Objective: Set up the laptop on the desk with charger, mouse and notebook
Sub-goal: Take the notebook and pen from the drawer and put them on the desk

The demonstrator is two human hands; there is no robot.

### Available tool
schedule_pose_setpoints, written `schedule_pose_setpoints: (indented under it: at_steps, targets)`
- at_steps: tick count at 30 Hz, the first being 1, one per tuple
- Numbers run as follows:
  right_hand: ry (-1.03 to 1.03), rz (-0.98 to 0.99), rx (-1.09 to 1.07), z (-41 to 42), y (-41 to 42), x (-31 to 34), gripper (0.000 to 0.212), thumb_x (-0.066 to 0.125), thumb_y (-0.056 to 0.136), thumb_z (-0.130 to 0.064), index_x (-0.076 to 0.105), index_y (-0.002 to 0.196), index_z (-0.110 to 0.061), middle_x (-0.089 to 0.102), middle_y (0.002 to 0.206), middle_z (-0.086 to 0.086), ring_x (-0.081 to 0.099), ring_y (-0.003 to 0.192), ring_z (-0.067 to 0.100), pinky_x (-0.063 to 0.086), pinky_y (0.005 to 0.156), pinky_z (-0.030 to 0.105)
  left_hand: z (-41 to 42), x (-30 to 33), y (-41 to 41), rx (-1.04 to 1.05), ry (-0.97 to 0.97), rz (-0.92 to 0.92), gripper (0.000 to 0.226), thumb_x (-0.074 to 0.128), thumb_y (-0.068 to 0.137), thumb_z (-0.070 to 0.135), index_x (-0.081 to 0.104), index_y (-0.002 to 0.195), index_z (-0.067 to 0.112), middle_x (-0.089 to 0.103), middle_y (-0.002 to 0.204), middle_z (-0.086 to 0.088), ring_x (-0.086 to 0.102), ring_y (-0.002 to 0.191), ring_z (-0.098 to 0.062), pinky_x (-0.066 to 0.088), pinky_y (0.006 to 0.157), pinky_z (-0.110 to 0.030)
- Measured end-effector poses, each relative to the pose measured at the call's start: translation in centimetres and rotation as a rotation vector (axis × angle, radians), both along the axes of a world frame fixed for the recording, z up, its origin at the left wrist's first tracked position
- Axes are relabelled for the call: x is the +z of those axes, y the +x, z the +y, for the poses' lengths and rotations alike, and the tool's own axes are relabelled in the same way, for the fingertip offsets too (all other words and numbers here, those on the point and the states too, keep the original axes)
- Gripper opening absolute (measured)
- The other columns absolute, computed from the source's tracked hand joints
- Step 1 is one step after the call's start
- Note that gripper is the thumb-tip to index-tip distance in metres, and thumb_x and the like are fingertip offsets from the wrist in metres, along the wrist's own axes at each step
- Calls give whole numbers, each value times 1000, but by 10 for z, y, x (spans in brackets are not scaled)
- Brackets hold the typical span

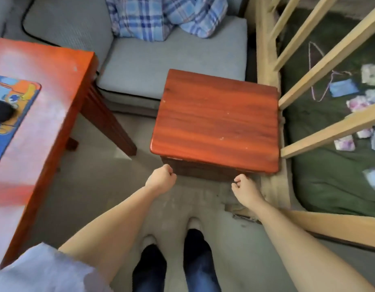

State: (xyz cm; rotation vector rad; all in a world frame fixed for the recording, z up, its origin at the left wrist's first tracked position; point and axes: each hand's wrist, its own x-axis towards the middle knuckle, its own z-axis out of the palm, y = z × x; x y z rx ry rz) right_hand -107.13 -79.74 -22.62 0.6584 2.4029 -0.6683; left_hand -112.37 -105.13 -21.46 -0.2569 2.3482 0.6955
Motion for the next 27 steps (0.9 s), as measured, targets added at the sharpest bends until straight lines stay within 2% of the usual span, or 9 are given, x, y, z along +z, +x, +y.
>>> schedule_pose_setpoints:
  at_steps: [2,5,8,10,14,16,18,23,27]
  targets:
    - [-108,7,-162,4,-5,-25,31,49,93,-21,51,120,-7,61,114,15,57,105,31,46,93,40,15,-26,-6,179,71,-24,34,45,89,19,52,119,4,60,124,-19,55,114,-33,42,93,-33]
    - [-331,52,-644,14,-14,-61,44,47,93,-18,35,134,-8,56,110,15,57,92,31,47,95,53,25,-63,-17,531,217,61,48,45,88,12,35,134,5,56,129,-21,53,116,-36,42,99,-39]
    - [-318,253,-855,27,-24,-91,53,47,91,-17,25,137,-4,49,131,23,53,113,37,41,102,51,27,-93,-26,604,335,232,59,43,86,0,25,141,7,44,141,-18,43,129,-31,32,111,-39]
    - [-250,375,-908,33,-30,-103,61,48,91,-18,17,142,-6,43,140,19,46,123,35,38,103,41,28,-110,-25,604,355,300,61,41,86,0,21,143,7,37,146,-16,36,134,-29,26,114,-36]
    - [-144,474,-953,40,-37,-116,65,47,91,-20,13,145,-8,46,137,21,48,119,37,33,84,33,23,-128,-30,674,398,438,56,40,84,-2,30,138,10,43,136,-10,42,123,-21,27,104,-26]
    - [-104,461,-917,43,-36,-119,65,46,92,-17,10,145,-6,47,134,23,49,117,38,36,85,35,18,-131,-36,683,406,466,43,40,82,-3,39,122,12,49,115,-9,46,103,-20,34,103,-32]
    - [-65,448,-871,44,-36,-120,66,45,91,-14,8,145,-2,47,135,22,49,119,38,37,88,35,12,-135,-40,660,354,472,31,43,81,-1,37,107,16,47,104,-8,46,94,-21,39,98,-35]
    - [-53,466,-797,48,-28,-117,57,45,90,-10,18,139,-4,42,140,18,47,122,37,38,100,40,1,-138,-38,578,243,469,39,44,80,0,37,117,12,51,98,-7,49,90,-21,37,82,-28]
    - [-108,506,-824,42,-4,-119,48,42,89,-7,23,132,-8,48,128,13,53,113,35,43,87,35,-4,-135,-16,544,240,486,31,41,80,-3,33,101,18,46,83,-1,46,84,-20,36,76,-29]
